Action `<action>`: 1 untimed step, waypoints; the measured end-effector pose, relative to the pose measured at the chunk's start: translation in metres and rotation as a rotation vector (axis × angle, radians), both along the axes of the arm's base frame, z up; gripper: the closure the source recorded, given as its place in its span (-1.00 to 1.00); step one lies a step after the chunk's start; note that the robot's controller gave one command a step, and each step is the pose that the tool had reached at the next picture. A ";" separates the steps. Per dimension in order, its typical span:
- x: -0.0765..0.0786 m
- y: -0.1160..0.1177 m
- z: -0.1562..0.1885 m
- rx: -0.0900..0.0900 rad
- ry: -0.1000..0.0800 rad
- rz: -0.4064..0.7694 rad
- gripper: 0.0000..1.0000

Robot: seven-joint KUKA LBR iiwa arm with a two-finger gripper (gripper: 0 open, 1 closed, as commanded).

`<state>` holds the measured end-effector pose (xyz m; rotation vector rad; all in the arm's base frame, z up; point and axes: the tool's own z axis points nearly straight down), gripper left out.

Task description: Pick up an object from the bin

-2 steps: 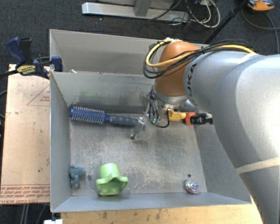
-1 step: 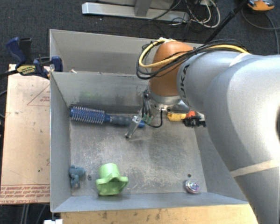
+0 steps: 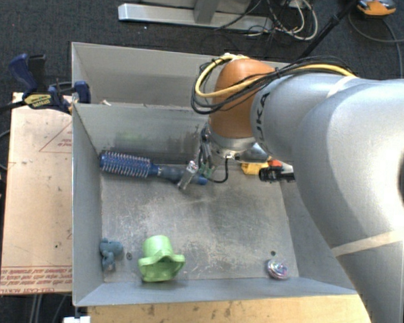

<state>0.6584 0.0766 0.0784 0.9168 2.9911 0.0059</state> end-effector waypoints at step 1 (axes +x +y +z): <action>-0.001 -0.015 0.114 0.000 0.008 0.011 1.00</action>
Offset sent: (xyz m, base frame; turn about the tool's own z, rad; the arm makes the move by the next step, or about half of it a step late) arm -0.0019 -0.0158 0.1105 -0.0085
